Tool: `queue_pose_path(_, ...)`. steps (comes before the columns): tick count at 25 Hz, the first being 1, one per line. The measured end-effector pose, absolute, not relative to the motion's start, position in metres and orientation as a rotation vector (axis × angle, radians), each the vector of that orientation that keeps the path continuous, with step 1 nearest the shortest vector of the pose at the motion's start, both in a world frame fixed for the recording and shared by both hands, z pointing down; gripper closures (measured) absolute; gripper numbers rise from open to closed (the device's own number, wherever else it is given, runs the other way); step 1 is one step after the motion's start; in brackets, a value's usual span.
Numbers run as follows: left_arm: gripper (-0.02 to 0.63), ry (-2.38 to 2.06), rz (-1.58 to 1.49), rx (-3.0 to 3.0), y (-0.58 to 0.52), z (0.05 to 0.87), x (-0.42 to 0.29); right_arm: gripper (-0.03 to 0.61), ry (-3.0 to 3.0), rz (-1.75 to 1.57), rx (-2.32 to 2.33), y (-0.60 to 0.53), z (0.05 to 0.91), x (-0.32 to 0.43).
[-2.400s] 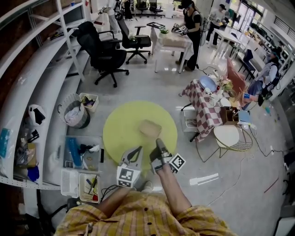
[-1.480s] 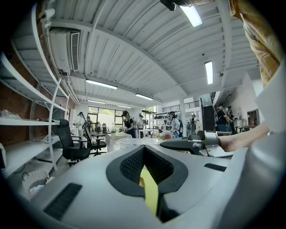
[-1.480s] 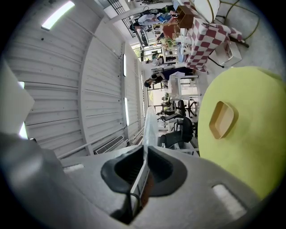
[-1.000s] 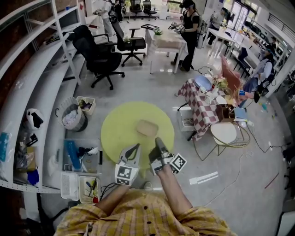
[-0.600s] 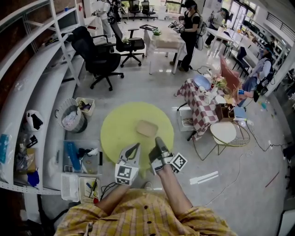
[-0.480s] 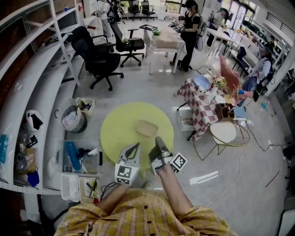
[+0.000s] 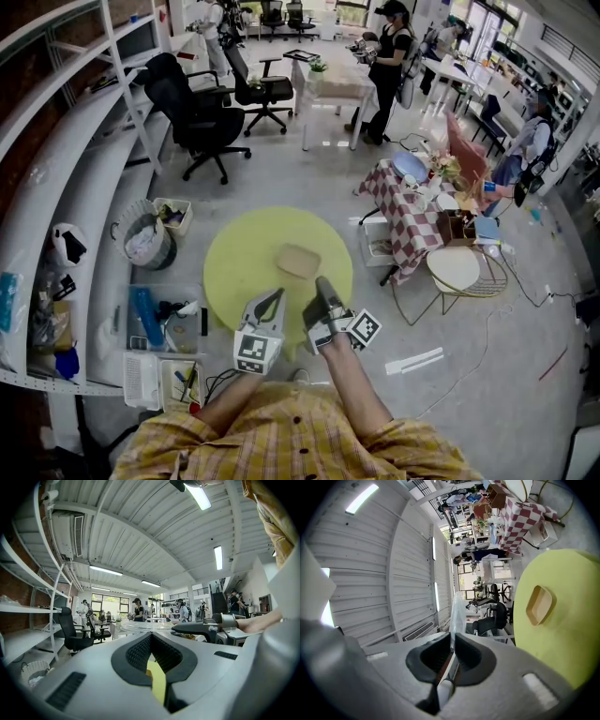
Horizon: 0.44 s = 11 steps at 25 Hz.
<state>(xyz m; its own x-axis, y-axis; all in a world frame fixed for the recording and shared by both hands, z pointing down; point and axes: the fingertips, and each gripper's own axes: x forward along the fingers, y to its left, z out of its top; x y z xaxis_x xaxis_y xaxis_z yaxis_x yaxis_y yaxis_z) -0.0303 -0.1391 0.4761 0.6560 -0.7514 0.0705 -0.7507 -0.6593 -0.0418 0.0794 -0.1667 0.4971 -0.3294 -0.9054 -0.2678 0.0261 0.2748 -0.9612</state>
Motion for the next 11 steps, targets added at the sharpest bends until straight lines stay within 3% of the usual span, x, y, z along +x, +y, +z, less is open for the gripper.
queue_pose_path(11, 0.609, 1.299, -0.125, -2.851, -0.1366, 0.4716, -0.0293, 0.552, 1.596, -1.221, -0.829, -0.1621, 0.4916, 0.0797)
